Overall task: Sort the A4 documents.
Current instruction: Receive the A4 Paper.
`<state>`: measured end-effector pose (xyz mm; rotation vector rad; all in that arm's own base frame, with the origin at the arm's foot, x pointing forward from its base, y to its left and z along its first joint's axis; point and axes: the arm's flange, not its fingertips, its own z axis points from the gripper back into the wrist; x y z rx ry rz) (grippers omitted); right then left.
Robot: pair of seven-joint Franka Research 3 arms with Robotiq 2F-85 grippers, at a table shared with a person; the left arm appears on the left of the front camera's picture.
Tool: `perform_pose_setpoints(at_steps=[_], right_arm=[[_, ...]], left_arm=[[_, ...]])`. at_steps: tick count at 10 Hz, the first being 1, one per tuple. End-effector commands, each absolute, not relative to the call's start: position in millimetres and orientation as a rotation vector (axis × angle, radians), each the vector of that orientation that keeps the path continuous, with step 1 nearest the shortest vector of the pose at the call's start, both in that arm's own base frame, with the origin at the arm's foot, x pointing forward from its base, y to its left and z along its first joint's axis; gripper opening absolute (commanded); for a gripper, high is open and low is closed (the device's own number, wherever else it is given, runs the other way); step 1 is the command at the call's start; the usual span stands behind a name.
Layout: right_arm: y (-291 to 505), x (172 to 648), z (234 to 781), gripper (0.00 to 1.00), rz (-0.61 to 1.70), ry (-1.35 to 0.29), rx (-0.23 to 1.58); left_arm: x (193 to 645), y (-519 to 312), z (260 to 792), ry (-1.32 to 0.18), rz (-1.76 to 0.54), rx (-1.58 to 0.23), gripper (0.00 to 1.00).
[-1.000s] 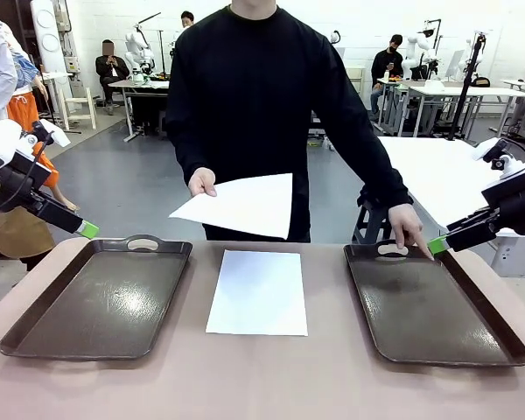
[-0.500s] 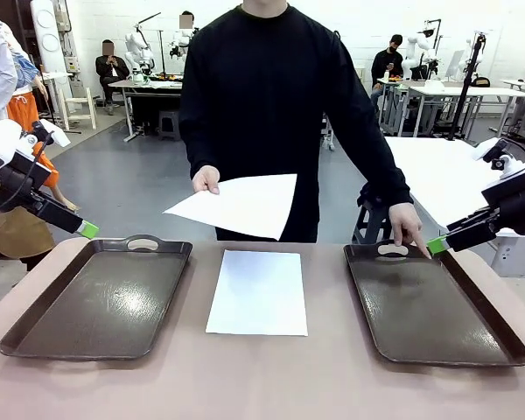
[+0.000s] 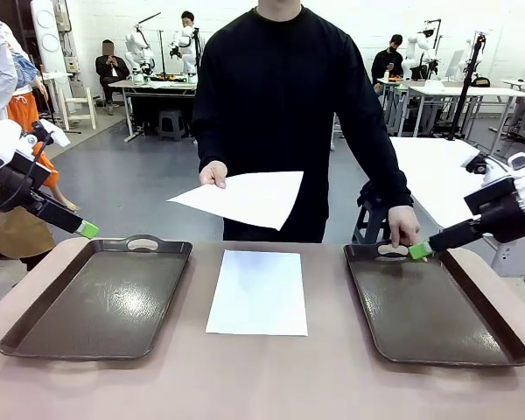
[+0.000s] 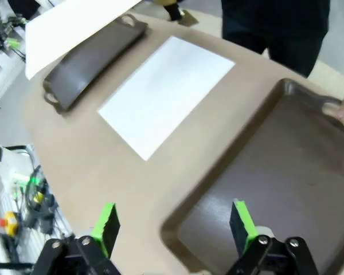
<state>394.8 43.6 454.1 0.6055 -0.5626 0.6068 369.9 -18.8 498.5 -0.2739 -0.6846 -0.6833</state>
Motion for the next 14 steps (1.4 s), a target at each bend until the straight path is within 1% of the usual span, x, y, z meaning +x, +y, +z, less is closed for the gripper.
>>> perform_pose_setpoints(at_steps=[1, 4, 6, 8, 10, 14], right_arm=[[71.7, 428.1, 447.1, 1.0, 0.475, -0.478, 0.773], [116.8, 448.0, 443.7, 1.0, 0.334, -0.434, 0.992], [139.2, 461.0, 440.5, 1.0, 0.259, -0.416, 1.102], [160.7, 471.5, 433.8, 1.0, 0.269, -0.335, 1.233], [180.4, 477.8, 428.4, 1.0, 0.231, -0.264, 1.324], [207.6, 497.4, 427.3, 1.0, 0.166, -0.221, 1.414]], left_arm=[[370.8, -18.7, 497.3, -0.688, -0.682, -0.285, 1.0], [370.8, -18.7, 497.3, -0.688, -0.682, -0.285, 1.0], [370.8, -18.7, 497.3, -0.688, -0.682, -0.285, 1.0], [370.8, -18.7, 497.3, -0.688, -0.682, -0.285, 1.0], [370.8, -18.7, 497.3, -0.688, -0.682, -0.285, 1.0], [370.8, -18.7, 497.3, -0.688, -0.682, -0.285, 1.0]])
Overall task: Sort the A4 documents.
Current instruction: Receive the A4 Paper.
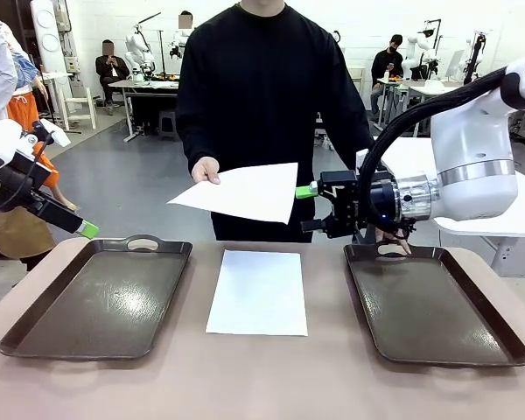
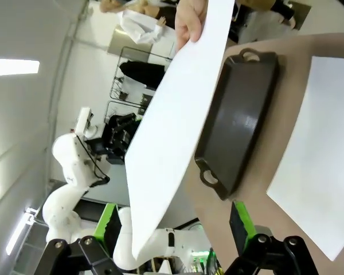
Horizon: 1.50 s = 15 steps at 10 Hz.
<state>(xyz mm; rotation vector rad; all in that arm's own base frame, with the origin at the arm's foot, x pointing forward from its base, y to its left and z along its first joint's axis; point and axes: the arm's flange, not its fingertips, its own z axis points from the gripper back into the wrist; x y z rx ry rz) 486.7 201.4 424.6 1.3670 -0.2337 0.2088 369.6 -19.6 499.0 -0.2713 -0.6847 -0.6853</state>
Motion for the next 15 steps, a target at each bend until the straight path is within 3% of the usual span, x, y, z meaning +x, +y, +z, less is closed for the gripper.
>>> perform_pose_setpoints(at_steps=[1, 10, 11, 12, 13, 14, 15], right_arm=[[213.3, 503.8, 427.9, 1.0, 0.125, -0.214, 1.437], [224.2, 527.9, 413.0, 0.97, -0.07, -0.213, 1.423], [222.0, 530.4, 412.7, 0.82, -0.085, -0.219, 1.429], [220.1, 533.2, 413.1, 0.78, -0.094, -0.222, 1.44], [219.1, 534.0, 412.5, 0.63, -0.091, -0.232, 1.432], [219.1, 535.6, 411.3, 0.6, -0.097, -0.227, 1.429], [220.4, 535.7, 409.8, 0.45, -0.094, -0.217, 1.429]], left_arm=[[370.8, -18.7, 497.3, -0.688, -0.682, -0.285, 1.0], [370.8, -18.7, 497.3, -0.688, -0.682, -0.285, 1.0], [370.8, -18.7, 497.3, -0.688, -0.682, -0.285, 1.0], [370.8, -18.7, 497.3, -0.688, -0.682, -0.285, 1.0], [370.8, -18.7, 497.3, -0.688, -0.682, -0.285, 1.0], [370.8, -18.7, 497.3, -0.688, -0.682, -0.285, 1.0], [370.8, -18.7, 497.3, -0.688, -0.682, -0.285, 1.0]])
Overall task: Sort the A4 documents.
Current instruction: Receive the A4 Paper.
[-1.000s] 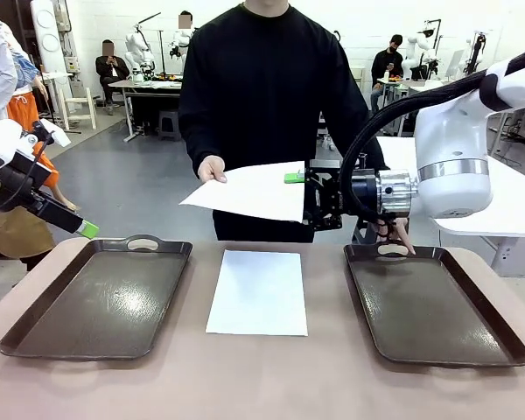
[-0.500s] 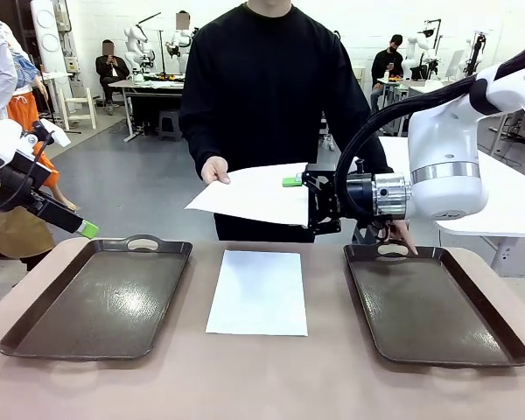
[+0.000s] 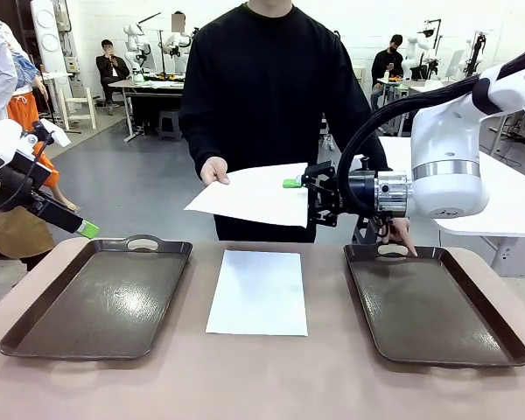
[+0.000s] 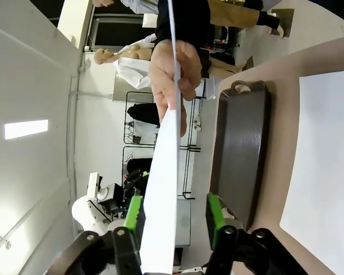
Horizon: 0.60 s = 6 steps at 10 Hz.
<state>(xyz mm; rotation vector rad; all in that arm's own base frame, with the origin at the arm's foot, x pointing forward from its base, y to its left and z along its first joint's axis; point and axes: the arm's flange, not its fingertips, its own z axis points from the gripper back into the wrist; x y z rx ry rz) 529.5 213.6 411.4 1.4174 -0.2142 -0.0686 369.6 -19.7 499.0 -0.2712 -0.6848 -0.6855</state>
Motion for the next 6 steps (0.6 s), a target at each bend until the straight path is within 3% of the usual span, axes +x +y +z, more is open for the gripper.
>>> perform_pose_setpoints(at_steps=[1, 2, 3, 4, 6], right_arm=[[220.5, 536.3, 409.9, 0.41, -0.092, -0.215, 1.425], [219.8, 537.6, 410.5, 0.26, -0.088, -0.228, 1.412], [219.8, 540.7, 410.0, 0.22, -0.093, -0.226, 1.414], [220.8, 541.9, 409.3, 0.07, -0.094, -0.22, 1.41], [221.2, 542.9, 410.3, 0.0, -0.088, -0.211, 1.405]], left_arm=[[370.8, -18.7, 497.3, -0.688, -0.682, -0.285, 1.0], [370.8, -18.7, 497.3, -0.688, -0.682, -0.285, 1.0], [370.8, -18.7, 497.3, -0.688, -0.682, -0.285, 1.0], [370.8, -18.7, 497.3, -0.688, -0.682, -0.285, 1.0], [370.8, -18.7, 497.3, -0.688, -0.682, -0.285, 1.0]])
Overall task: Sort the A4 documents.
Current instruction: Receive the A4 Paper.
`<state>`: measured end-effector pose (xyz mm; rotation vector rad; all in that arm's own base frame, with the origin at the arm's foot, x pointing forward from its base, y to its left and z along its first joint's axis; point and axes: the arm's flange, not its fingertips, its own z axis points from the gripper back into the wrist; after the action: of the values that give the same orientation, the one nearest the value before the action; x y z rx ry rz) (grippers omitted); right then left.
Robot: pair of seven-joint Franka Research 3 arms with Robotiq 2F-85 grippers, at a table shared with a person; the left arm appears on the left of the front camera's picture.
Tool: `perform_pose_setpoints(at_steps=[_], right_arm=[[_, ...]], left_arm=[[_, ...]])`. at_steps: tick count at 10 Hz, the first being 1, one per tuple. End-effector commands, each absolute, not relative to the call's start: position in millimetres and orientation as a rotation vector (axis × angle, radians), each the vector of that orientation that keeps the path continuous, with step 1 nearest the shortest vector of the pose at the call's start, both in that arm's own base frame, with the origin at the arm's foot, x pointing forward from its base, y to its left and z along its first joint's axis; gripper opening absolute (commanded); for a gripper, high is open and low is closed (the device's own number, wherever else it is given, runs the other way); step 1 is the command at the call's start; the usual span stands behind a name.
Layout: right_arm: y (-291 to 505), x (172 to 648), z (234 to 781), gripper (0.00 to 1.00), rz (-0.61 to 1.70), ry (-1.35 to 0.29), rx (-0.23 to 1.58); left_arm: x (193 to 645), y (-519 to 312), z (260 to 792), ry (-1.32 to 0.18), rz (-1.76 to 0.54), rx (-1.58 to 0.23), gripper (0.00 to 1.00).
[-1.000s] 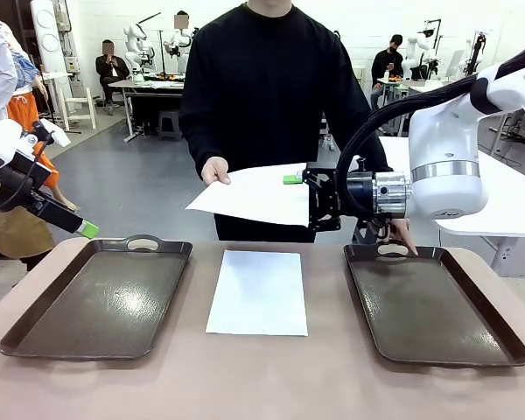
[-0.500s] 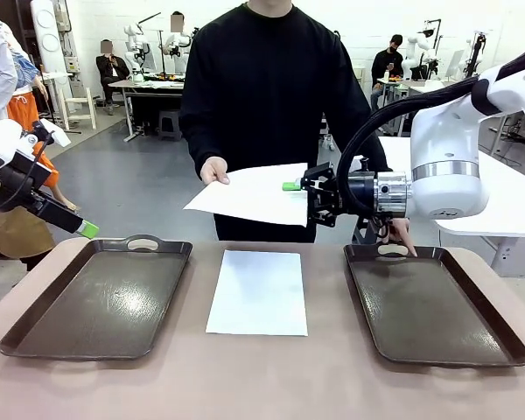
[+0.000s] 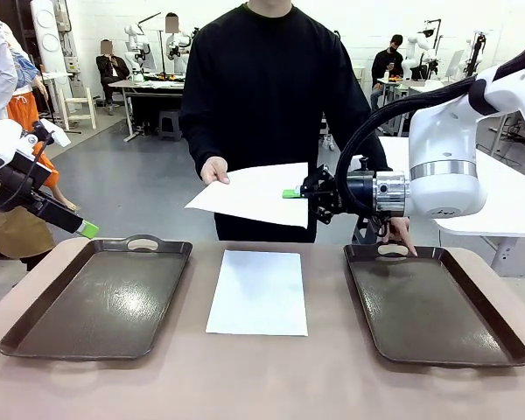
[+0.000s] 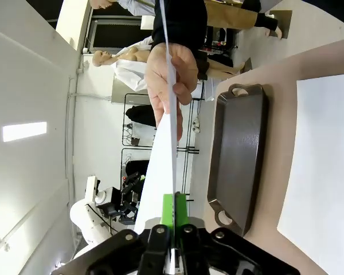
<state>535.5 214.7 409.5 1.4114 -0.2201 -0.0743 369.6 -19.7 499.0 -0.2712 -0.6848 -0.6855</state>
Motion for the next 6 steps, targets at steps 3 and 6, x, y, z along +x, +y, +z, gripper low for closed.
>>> perform_pose_setpoints(at_steps=[3, 6], right_arm=[[220.4, 545.3, 412.9, 0.0, -0.078, -0.206, 1.405], [216.0, 539.4, 412.4, 0.0, -0.069, -0.225, 1.414]], left_arm=[[370.8, -18.7, 497.3, -0.688, -0.682, -0.285, 1.0], [370.8, -18.7, 497.3, -0.688, -0.682, -0.285, 1.0]])
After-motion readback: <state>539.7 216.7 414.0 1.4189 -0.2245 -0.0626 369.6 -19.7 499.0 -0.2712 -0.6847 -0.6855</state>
